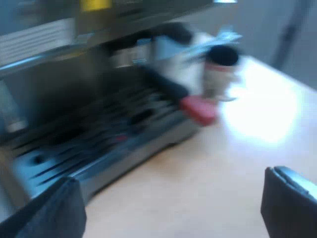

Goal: Grind coffee beans and then tamp

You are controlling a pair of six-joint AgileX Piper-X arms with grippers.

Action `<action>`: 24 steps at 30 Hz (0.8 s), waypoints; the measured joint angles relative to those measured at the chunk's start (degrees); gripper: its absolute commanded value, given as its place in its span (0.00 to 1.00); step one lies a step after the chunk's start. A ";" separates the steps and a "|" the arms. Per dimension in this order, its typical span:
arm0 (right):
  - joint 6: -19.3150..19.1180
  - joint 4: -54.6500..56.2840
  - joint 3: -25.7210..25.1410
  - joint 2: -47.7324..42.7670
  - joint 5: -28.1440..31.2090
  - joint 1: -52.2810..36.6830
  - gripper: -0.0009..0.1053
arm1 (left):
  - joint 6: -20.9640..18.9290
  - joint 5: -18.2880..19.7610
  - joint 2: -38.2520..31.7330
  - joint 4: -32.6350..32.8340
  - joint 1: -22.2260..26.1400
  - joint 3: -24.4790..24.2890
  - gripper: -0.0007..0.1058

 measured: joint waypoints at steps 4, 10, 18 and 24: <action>-0.49 -0.25 0.00 3.92 -0.24 6.23 0.75 | 1.32 3.25 4.60 -3.03 -5.44 0.82 0.70; 0.03 -4.23 0.00 7.10 5.59 15.04 0.66 | 2.76 3.97 8.44 -11.08 -10.48 7.17 0.70; 6.13 -15.03 3.39 11.06 19.60 28.48 0.65 | 2.86 4.54 14.54 -22.56 -15.86 11.97 0.70; 13.23 -25.32 9.19 12.48 33.11 39.36 0.63 | 3.18 4.67 18.24 -27.33 -17.78 11.97 0.70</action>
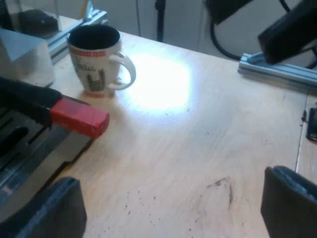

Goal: Grind coffee beans and then tamp

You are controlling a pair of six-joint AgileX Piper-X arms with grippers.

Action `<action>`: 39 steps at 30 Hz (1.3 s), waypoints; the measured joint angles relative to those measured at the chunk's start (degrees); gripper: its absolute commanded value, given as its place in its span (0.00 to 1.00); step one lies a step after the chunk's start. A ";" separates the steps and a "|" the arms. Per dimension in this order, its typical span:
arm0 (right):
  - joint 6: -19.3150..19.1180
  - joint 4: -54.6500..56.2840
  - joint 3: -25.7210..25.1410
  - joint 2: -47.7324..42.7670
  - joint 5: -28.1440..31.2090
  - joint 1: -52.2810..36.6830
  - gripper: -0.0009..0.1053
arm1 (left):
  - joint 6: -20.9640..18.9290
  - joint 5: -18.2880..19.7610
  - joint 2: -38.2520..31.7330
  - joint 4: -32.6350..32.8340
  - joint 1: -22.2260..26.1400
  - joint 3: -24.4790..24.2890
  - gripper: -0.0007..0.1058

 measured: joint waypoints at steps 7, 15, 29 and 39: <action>7.87 -10.78 6.73 3.41 14.83 10.39 0.52 | 3.14 0.01 2.22 -0.34 0.03 0.00 0.70; 12.51 -23.77 10.69 12.27 21.99 14.36 0.37 | 3.46 0.01 2.22 0.56 0.03 0.00 0.70; 13.23 -41.42 10.70 29.65 32.00 14.36 0.11 | 3.46 0.23 2.22 1.48 0.03 0.00 0.70; 13.76 -49.12 10.70 37.99 39.80 14.36 0.11 | 3.46 2.17 2.22 4.63 0.03 0.00 0.70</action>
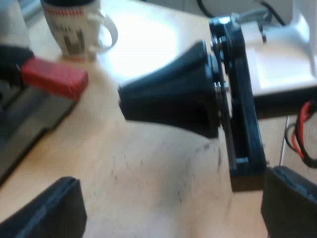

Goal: Grind coffee beans and then tamp

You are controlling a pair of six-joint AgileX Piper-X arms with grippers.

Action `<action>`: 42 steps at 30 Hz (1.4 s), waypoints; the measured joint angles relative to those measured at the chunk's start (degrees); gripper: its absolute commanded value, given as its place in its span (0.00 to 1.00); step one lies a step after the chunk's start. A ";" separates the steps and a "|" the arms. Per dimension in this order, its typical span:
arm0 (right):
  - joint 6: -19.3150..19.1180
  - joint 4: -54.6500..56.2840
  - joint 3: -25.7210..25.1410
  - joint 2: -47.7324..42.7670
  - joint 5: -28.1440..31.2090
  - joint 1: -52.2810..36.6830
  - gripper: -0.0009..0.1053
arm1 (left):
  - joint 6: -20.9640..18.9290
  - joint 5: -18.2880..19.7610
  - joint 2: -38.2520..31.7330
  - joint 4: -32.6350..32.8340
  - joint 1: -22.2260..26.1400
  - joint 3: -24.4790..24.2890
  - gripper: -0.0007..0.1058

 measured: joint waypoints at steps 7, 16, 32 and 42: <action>0.00 -3.64 0.00 1.88 0.38 -1.84 0.11 | 0.00 0.04 0.00 0.69 0.00 0.00 0.70; 0.00 -5.18 0.00 1.87 -4.32 -7.27 0.11 | 0.37 0.04 0.00 0.57 0.00 0.00 0.70; -8.93 -11.88 0.24 2.00 0.74 -10.45 0.11 | 0.39 0.04 0.00 0.57 0.00 0.00 0.70; -9.50 -12.68 0.24 2.00 0.91 -10.64 0.11 | 0.39 0.04 0.00 0.57 0.00 0.00 0.70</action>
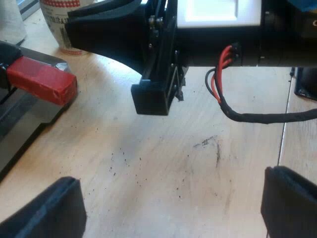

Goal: Grind coffee beans and then tamp

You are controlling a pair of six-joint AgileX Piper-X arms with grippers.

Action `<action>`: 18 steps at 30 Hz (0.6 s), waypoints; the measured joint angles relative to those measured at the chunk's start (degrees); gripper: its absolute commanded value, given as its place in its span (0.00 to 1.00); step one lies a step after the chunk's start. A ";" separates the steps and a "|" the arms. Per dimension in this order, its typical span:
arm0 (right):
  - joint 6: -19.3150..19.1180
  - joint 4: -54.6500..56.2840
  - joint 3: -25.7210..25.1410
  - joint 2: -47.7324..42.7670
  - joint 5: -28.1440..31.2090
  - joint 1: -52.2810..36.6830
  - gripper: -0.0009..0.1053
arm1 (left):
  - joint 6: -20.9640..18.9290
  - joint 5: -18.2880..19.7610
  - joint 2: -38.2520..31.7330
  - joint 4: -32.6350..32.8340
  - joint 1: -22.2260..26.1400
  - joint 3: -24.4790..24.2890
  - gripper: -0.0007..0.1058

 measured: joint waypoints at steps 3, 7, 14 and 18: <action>0.00 0.33 0.00 -0.24 -0.13 2.51 0.11 | 0.00 0.00 0.00 0.00 0.00 0.00 0.70; 0.00 0.30 0.00 -0.52 -0.27 7.45 0.11 | 0.00 0.00 0.00 0.00 0.00 0.00 0.70; 2.88 0.76 0.00 -0.52 0.28 11.21 0.23 | 0.00 0.08 -0.89 0.40 0.00 0.00 0.70; 3.83 1.70 0.00 0.00 0.44 11.21 0.25 | 0.00 0.08 -4.63 4.09 0.00 0.00 0.70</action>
